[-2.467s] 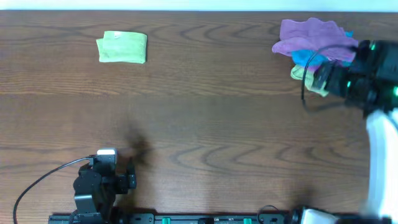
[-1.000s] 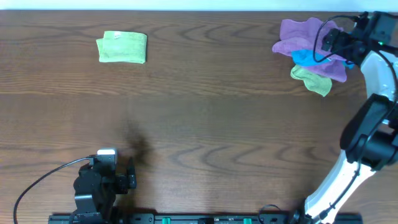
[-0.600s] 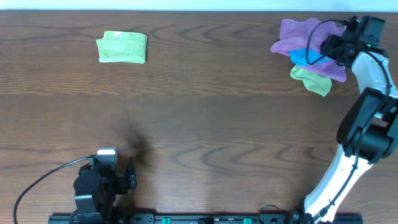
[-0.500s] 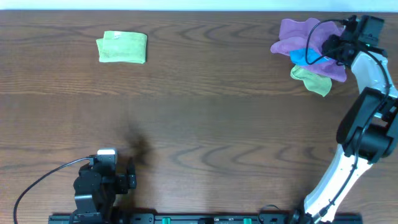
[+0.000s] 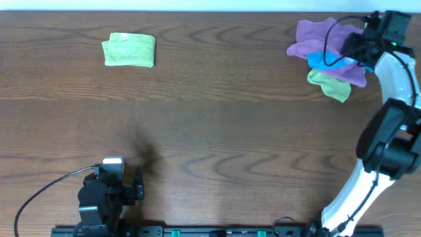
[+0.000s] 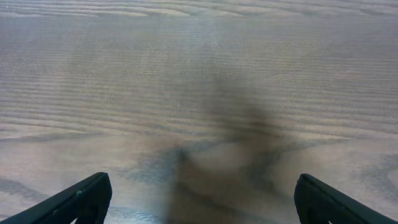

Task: Fold the cloth
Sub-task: 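Reach the right gripper to the cloth pile and grasp the purple cloth, then lift the purple cloth with the right gripper and drag it to table center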

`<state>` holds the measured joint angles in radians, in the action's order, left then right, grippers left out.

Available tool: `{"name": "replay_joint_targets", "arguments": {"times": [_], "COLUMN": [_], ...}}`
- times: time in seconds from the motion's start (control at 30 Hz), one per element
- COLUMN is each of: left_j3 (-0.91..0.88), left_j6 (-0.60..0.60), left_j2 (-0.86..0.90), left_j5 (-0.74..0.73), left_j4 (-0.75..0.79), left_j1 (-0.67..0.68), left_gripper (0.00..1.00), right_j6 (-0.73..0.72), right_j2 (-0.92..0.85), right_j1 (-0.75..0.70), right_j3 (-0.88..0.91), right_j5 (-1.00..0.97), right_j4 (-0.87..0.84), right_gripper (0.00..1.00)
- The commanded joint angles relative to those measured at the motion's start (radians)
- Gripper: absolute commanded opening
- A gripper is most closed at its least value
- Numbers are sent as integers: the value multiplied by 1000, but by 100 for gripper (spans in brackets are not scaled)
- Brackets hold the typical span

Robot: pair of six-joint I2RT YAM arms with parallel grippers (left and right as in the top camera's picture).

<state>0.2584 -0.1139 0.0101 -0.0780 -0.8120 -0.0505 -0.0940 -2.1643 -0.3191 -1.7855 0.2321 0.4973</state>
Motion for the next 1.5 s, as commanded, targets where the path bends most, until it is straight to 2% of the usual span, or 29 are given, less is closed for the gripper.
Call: {"name": "replay_joint_targets", "arguments": {"times": [0.0,0.57,0.77,1.03,1.47], "left_j3": [2,2,2,2,2], "left_j6": [-20,-20,-20,-20,-20], "left_j2": [-6,-6,-6,-6,-6], "left_j5": [0,0,0,0,0], "left_j4": [-4,-3,-3,-4,-3], "left_j1": [-2,-2,-2,-2,-2], "left_gripper": [95,95,95,95,95], "right_j6": [27,62,66,66,50], "right_j2": [92,416,514,562,563], "right_j1": [29,263,432,695,1118], "right_j3": [-14,-14,-14,-14,-13], "right_j5": [8,-26,-26,-12,19], "right_j4": [28,386,557,695,702], "right_gripper": [2,2,2,2,2]}}
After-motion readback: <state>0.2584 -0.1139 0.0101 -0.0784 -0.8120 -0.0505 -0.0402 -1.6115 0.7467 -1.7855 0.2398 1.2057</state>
